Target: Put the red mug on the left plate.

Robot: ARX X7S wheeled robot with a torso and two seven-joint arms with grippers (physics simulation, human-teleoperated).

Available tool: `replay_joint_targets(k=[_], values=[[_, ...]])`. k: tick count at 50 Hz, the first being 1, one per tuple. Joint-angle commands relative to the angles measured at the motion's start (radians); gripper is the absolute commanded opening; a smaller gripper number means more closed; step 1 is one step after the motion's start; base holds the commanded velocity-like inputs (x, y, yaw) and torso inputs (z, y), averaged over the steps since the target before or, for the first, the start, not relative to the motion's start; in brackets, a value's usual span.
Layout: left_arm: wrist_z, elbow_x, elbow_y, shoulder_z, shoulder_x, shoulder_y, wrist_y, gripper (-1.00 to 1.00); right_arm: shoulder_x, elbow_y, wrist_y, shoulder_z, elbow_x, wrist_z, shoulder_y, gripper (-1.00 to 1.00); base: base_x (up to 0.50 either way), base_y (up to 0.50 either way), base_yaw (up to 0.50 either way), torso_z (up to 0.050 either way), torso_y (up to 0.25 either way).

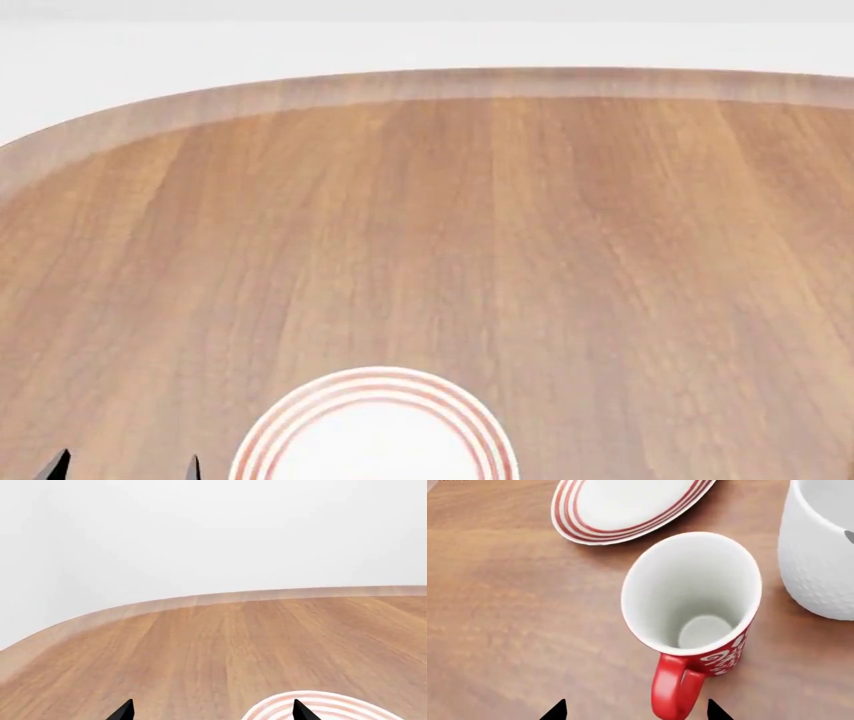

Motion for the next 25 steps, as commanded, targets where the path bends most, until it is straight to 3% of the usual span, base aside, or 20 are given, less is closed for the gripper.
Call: replay_joint_targets(k=[1,25], values=[[-0.006,-0.004,-0.003,0.006,-0.006,-0.002,0.002,1.00,0.013,0.019,-0.013,-0.006,0.016,0.008,0.019,1.00,0.00,0.00,0.00,0.000,0.000],[-0.020,-0.010,0.003,0.016,-0.017,-0.001,0.003,1.00,0.030,0.112,-0.061,-0.009,0.018,-0.001,0.046,1.00,0.00,0.00,0.00,0.000,0.000]])
